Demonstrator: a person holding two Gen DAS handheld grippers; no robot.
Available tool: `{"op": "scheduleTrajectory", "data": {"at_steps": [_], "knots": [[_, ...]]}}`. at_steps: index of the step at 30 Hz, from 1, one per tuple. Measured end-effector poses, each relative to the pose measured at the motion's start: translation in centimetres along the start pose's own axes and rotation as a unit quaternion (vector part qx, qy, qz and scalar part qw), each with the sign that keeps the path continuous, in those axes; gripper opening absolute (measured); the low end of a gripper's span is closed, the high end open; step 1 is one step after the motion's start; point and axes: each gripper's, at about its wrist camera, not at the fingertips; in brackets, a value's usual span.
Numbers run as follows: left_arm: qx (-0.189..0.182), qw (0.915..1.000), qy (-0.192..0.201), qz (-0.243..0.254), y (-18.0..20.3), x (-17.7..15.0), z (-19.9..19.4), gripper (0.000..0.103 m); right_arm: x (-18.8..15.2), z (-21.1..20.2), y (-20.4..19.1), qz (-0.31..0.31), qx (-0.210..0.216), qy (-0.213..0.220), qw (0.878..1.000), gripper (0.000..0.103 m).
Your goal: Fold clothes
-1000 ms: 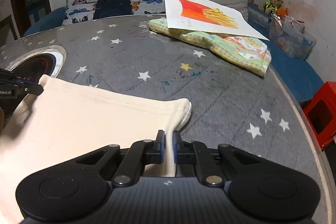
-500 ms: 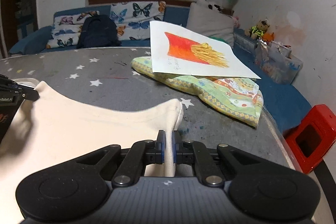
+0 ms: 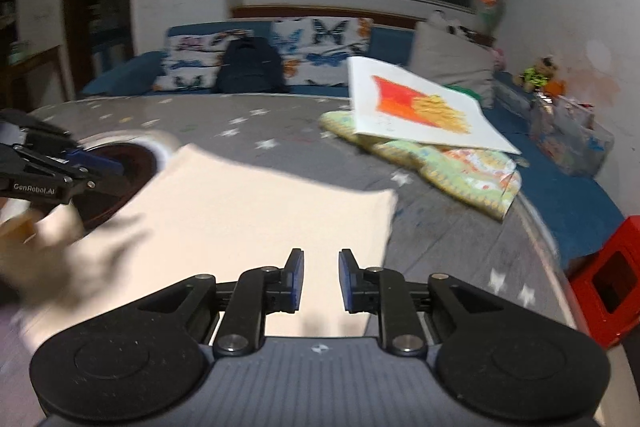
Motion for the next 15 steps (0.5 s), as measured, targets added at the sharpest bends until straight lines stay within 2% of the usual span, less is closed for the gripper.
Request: {"op": "scheduleTrajectory", "data": {"at_steps": [4,7,9,11,15], "knots": [[-0.053,0.9976,-0.005,0.044,3.7,-3.6,-4.1,0.033,-2.5,-4.0,-2.9,-0.02,0.039,-0.009,0.999,0.019],[-0.082,0.9936,0.001,0.078,6.3,-6.1,-6.4,0.038,-4.4,-5.6,-4.8,-0.024,0.072,-0.029,0.997,0.019],[-0.085,0.9915,0.006,0.098,7.7,-7.5,-7.2,0.045,-5.6,-6.1,-6.0,-0.031,0.085,-0.042,0.995,0.019],[-0.083,0.9897,0.006,0.117,8.7,-8.7,-7.4,0.047,-6.4,-6.3,-6.9,-0.027,0.098,-0.051,0.994,0.019],[-0.045,0.9898,-0.009,0.135,9.7,-10.1,-5.4,0.049,-7.1,-5.6,-7.6,-0.016,0.115,-0.057,0.992,0.019]]}}
Point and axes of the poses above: each gripper's, at about its wrist camera, not at the fingertips, and z roughly the way its jaws point, y to its right, x to its top, and after that the axes turned 13 degrees about -z, right-handed
